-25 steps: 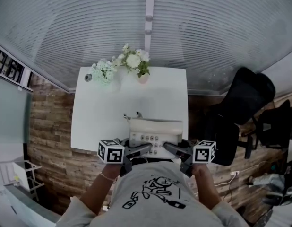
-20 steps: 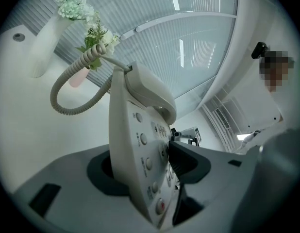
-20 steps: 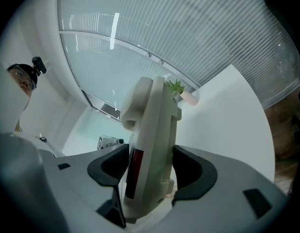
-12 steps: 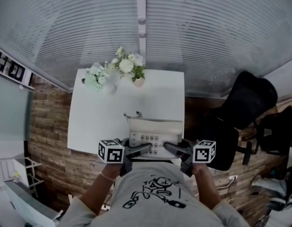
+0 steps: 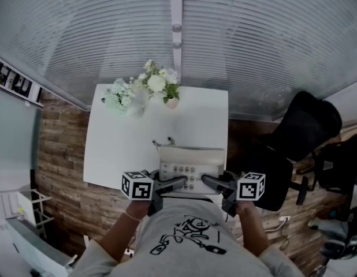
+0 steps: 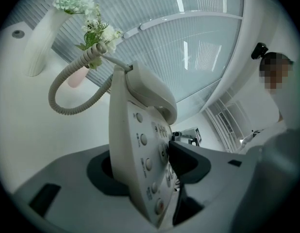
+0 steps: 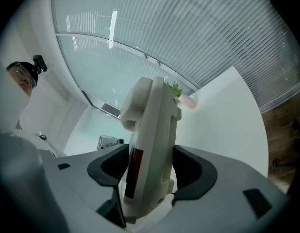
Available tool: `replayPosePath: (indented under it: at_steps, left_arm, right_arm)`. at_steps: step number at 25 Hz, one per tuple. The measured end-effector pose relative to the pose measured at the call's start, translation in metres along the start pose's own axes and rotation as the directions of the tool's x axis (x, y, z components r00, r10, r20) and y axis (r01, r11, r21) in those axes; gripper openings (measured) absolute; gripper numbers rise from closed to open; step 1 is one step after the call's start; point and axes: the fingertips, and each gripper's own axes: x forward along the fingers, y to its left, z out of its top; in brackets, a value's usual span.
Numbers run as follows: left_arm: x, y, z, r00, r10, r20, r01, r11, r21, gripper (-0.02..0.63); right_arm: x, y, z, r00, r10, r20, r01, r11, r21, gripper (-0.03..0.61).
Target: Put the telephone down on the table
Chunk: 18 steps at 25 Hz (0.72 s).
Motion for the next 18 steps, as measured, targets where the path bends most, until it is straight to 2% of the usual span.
replayPosePath:
  at_steps: [18]
  left_arm:
    - [-0.005, 0.022, 0.007, 0.999, 0.007, -0.053, -0.007, 1.000, -0.008, 0.259]
  right_arm:
    - [0.019, -0.009, 0.001, 0.999, -0.034, 0.023, 0.033, 0.999, 0.033, 0.295]
